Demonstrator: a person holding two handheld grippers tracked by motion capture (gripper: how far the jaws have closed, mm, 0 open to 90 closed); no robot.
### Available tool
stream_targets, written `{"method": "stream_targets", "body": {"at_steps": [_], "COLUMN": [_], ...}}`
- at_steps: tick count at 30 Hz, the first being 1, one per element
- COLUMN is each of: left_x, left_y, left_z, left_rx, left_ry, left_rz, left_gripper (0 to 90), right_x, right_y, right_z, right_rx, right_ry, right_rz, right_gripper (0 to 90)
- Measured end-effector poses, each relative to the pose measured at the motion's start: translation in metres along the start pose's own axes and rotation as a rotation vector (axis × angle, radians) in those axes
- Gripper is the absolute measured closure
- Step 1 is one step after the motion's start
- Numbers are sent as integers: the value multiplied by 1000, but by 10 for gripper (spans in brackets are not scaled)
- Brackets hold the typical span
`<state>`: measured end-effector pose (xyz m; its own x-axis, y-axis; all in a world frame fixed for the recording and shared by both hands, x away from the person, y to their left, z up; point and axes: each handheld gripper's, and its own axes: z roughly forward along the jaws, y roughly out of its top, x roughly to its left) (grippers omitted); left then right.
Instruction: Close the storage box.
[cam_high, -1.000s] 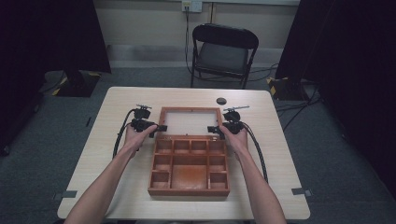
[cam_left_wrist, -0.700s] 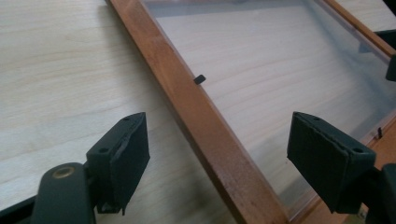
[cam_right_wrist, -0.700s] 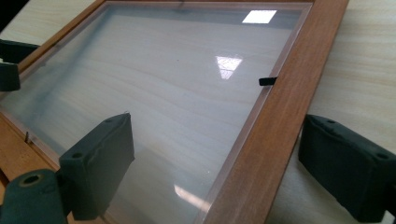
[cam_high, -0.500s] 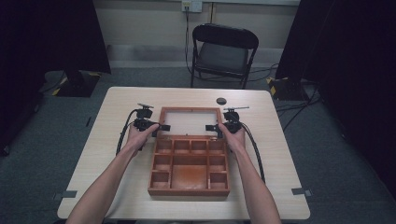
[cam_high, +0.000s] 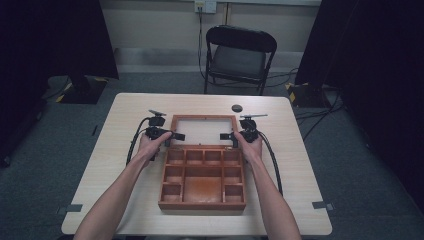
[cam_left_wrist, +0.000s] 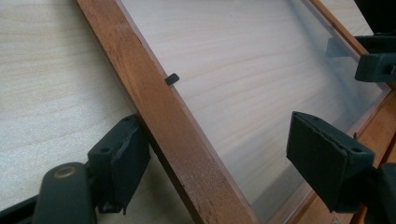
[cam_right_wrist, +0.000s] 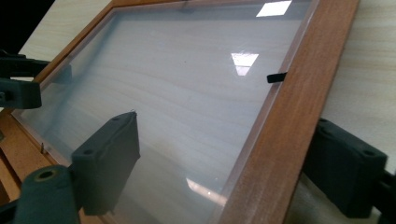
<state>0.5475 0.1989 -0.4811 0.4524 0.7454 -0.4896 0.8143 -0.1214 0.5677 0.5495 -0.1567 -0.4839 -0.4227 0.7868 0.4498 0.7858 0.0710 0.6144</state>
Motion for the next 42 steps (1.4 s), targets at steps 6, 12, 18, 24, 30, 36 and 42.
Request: {"method": "stream_targets", "body": {"at_steps": [6, 12, 18, 24, 30, 36, 42], "left_x": [-7, -14, -19, -22, -29, -33, -33], "left_y": [3, 6, 7, 9, 13, 16, 16], "left_z": [-6, -11, -20, -24, -29, -33, -37], "left_rx": [-15, -41, -88, -99, -88, -118, -128], "left_ry": [22, 42, 67, 78, 106, 102, 93], "left_rz": [54, 88, 112, 128, 156, 162, 165], "left_gripper": [229, 263, 331, 365, 368, 368, 376], "right_x": [3, 7, 12, 16, 23, 27, 28], "right_y": [3, 8, 10, 12, 13, 14, 14], "right_z": [-7, -17, -25, -30, -36, -43, -45], "right_rx": [-49, -88, -114, -121, -133, -138, -145], "right_ry": [-17, -16, -23, -30, -47, -42, -38], "right_rz": [-31, -49, -71, -88, -93, -109, -115], "right_gripper": [223, 258, 278, 282, 271, 273, 274]}}
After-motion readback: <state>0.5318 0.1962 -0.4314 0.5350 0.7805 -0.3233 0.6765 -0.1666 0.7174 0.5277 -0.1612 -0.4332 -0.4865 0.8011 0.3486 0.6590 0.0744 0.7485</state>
